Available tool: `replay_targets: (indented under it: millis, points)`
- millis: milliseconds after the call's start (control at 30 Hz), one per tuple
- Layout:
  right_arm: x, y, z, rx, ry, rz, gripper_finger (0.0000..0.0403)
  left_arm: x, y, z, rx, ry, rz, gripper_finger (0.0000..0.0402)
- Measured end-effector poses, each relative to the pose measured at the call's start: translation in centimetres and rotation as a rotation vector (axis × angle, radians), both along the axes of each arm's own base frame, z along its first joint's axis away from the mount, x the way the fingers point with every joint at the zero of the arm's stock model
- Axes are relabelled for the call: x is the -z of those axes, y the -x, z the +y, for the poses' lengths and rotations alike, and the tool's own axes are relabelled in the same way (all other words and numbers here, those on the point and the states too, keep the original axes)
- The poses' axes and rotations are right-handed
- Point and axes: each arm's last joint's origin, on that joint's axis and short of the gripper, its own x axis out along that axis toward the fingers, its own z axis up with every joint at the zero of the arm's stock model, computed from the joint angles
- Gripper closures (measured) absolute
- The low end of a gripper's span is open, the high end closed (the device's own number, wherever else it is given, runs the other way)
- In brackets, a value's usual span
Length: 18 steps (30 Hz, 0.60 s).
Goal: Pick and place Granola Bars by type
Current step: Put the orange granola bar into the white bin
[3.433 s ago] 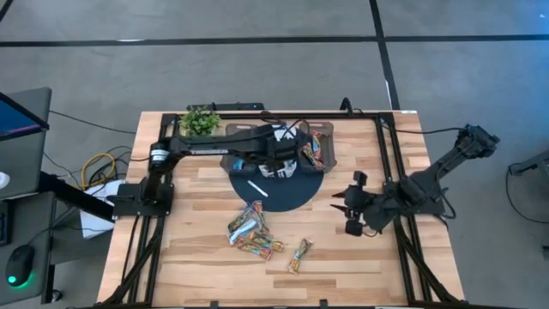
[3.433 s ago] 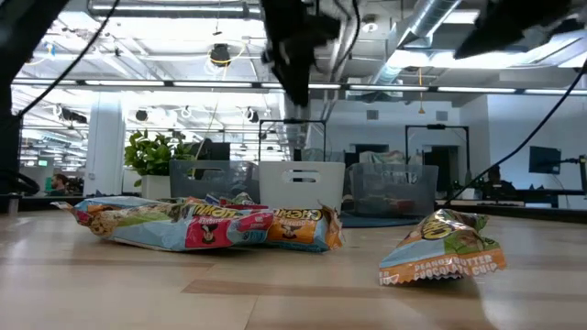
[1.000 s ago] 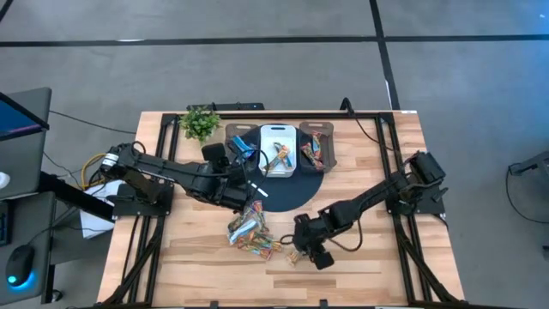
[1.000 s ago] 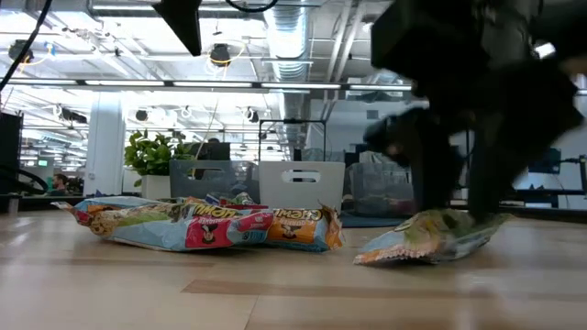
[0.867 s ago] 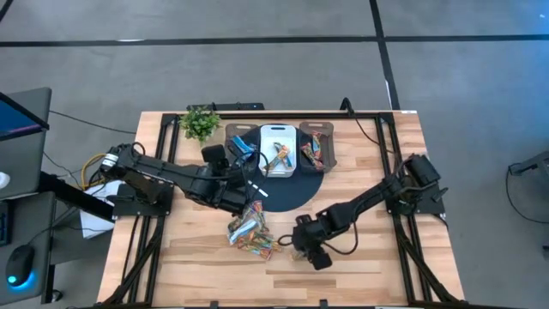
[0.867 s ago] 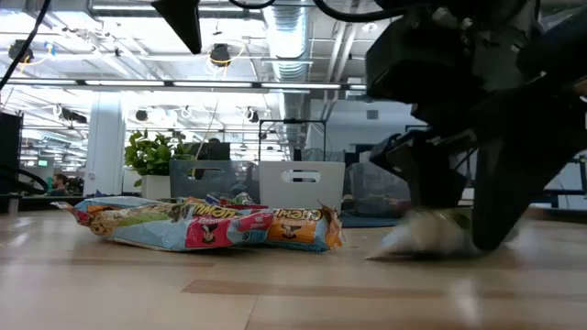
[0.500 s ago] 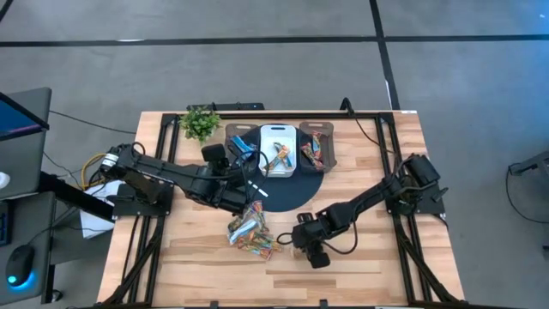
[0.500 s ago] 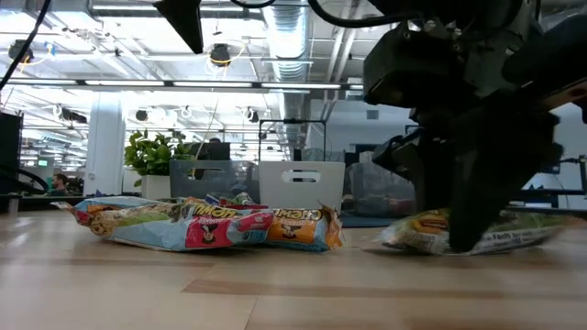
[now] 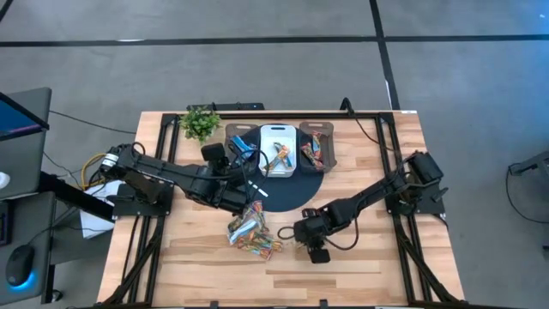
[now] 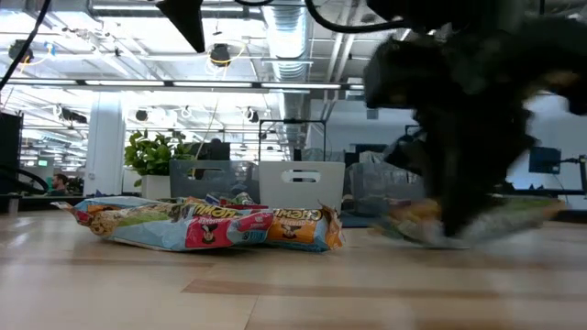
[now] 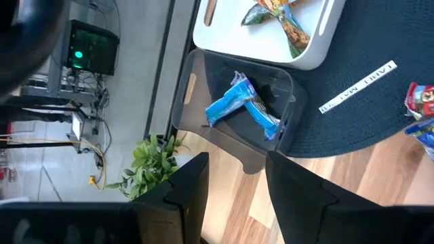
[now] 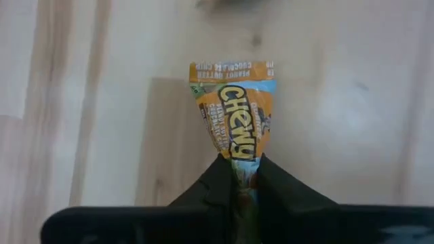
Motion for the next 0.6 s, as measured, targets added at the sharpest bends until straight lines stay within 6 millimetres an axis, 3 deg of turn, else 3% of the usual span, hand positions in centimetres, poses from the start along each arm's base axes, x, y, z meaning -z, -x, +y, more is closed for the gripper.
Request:
replay_targets:
  millis: [233, 600]
  points:
    - [-4.8, -0.1, -2.8, 0.125, -0.056, -0.126, 0.0386, -0.1, 0.0, 0.1, 0.001, -0.045, -0.012, 0.0260]
    - [-13.0, 1.2, -9.9, 0.456, -0.048, -0.452, 0.0379, -0.1, -0.1, 0.1, 0.002, -0.046, -0.013, 0.0260]
